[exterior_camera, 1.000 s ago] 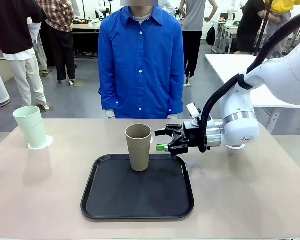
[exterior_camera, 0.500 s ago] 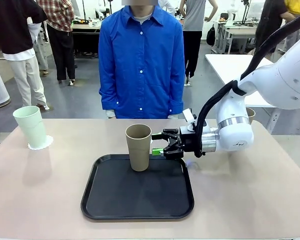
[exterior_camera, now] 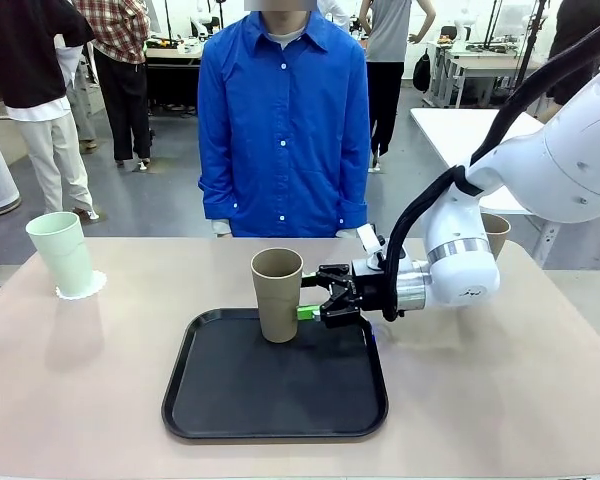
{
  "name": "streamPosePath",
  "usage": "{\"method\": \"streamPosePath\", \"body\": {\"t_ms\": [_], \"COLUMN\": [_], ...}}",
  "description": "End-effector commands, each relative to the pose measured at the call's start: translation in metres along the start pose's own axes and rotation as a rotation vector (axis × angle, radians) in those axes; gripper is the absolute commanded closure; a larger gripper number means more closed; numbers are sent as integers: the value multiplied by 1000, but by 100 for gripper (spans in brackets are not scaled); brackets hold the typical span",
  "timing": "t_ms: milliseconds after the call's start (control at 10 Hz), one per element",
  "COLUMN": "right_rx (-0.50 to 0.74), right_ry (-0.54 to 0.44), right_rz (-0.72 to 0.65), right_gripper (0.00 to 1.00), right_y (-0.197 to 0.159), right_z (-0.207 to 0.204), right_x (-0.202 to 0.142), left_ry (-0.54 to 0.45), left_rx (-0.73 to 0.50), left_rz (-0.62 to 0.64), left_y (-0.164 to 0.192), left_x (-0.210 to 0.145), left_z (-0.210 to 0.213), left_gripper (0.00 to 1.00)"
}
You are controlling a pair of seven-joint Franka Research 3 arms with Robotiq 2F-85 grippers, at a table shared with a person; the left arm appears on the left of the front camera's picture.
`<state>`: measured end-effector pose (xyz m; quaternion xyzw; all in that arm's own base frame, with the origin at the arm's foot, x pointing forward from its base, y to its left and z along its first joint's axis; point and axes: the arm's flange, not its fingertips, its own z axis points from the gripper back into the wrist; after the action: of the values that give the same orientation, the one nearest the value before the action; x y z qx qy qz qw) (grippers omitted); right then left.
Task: Place coasters on the table and set cups on them.
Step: Take one Reusable plastic cup from the Flat Tray and place it on a coaster set by the human.
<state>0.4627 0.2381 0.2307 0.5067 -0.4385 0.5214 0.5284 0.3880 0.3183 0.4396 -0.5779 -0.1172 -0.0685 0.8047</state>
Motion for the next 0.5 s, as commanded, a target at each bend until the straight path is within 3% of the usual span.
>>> {"method": "streamPosePath", "body": {"t_ms": [0, 400], "right_rx": [-35, -2], "right_ry": [2, -13], "right_rz": [24, 37], "right_gripper": [0, 0], "right_y": [-1, -14], "right_z": [-11, -23], "right_x": [-5, -12], "left_ry": [3, 3], "left_rx": [-4, -4], "left_rz": [-7, -7], "left_y": [-2, -2], "left_x": [-1, -1], "left_z": [2, 2], "left_gripper": [0, 0]}}
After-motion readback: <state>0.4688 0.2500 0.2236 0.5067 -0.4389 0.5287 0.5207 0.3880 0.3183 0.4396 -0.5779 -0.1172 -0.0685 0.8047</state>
